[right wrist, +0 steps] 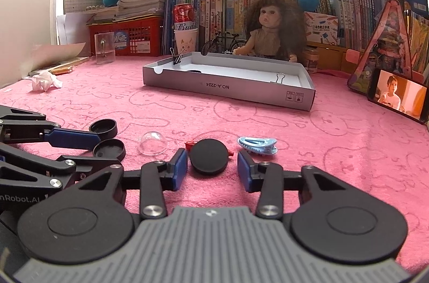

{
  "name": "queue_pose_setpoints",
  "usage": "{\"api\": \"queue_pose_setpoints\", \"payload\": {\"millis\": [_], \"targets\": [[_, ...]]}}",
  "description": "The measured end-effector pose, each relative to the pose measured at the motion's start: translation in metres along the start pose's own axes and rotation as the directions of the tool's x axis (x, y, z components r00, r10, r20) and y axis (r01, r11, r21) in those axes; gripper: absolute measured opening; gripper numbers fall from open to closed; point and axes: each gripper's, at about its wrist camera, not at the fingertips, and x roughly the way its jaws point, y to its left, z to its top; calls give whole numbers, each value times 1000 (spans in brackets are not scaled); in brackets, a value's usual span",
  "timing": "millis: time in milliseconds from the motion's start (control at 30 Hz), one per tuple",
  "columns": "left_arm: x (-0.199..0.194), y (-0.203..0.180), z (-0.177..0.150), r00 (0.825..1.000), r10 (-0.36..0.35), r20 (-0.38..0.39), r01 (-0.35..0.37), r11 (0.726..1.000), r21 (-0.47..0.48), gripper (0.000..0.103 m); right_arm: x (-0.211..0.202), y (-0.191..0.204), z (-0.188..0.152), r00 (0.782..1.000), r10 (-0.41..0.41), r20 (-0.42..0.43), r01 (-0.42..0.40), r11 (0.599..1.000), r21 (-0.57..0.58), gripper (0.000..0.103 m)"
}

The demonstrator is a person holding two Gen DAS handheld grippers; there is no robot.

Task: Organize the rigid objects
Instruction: 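Lift and carry both black lids toward the tray with both tools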

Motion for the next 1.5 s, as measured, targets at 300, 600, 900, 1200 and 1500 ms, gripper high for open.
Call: {"api": "queue_pose_setpoints", "payload": {"millis": [300,600,900,1200,1500], "targets": [[3,-3,6,1000,8,6,-8,1000,-9,29,-2,-4,5,1000,26,1,-26,999,47,36],[17,-5,32,1000,18,23,-16,998,-66,29,1,-11,17,1000,-16,23,15,998,55,36],[31,10,55,998,63,20,-60,993,-99,29,11,-30,32,997,-67,26,64,993,97,36],[47,35,84,992,111,53,-103,986,-129,29,30,-52,55,995,-97,15,93,983,157,36],[80,64,121,985,157,78,-142,975,-169,29,58,-64,81,996,-84,12,80,980,181,36]]}}
